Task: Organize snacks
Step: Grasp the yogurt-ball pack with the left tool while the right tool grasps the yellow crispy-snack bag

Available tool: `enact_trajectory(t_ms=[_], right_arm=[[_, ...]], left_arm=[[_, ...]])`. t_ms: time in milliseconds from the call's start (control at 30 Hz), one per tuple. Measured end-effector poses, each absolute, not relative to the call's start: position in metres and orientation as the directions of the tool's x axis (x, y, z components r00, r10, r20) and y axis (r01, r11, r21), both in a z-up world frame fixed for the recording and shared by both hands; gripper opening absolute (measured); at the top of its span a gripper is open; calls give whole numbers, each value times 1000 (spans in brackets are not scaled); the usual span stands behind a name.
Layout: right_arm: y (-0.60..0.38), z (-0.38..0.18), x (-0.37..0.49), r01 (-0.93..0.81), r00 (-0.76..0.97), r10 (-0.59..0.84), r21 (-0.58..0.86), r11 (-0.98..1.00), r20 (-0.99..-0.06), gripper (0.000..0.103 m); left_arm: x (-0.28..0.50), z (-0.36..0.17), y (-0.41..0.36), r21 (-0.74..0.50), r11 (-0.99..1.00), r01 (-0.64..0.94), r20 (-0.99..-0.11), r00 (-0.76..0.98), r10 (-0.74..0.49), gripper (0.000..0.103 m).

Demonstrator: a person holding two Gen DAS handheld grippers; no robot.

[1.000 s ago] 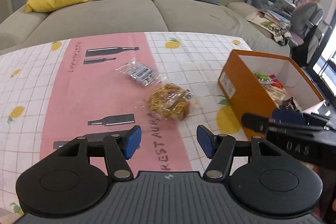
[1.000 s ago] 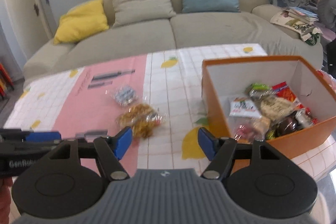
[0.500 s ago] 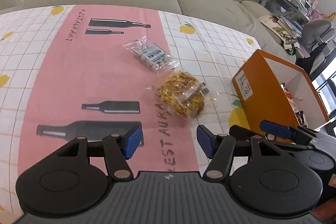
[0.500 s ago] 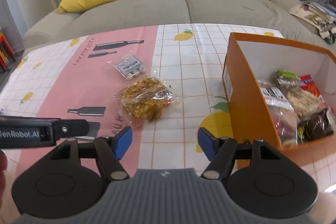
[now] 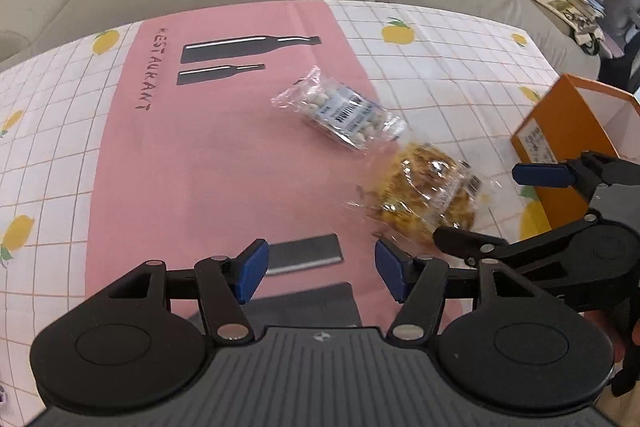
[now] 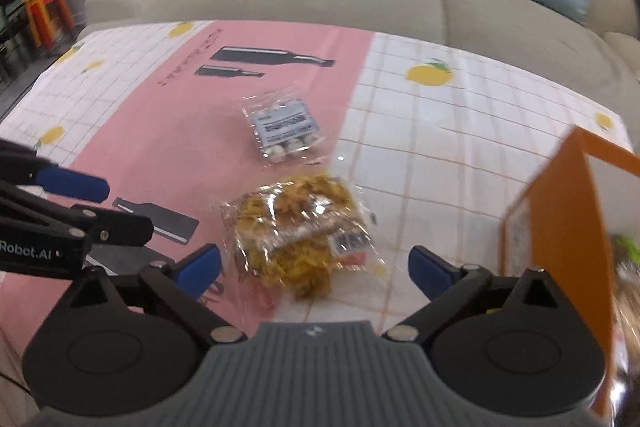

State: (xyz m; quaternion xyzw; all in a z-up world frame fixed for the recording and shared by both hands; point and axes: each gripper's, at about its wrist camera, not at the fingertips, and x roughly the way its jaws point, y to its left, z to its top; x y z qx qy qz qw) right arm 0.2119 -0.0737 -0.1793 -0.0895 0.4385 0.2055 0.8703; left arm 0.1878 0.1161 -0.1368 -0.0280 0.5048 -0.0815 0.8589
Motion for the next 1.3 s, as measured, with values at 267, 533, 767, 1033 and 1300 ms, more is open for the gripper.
enact_trajectory(t_ms=[267, 533, 767, 1033, 1300], right_arm=[[-52, -204, 246, -495, 439, 289, 39, 868, -850, 100], [-49, -209, 258, -484, 449, 262, 14, 875, -855, 86], [-63, -207, 266, -392, 465, 166, -34, 919, -869, 79], [-70, -204, 288, -352, 521, 105, -102, 930, -847, 74], [-72, -205, 310, -374, 510, 124, -90, 923, -851, 74]], left_arm=[[209, -147, 121, -163, 981, 109, -865, 462, -195, 72], [231, -150, 116, -202, 975, 91, -845, 487, -221, 72], [256, -148, 107, -235, 971, 31, -824, 523, -216, 72], [294, -160, 93, -300, 924, -236, -845, 515, -143, 77], [321, -176, 75, -247, 887, -390, -894, 446, -53, 84]])
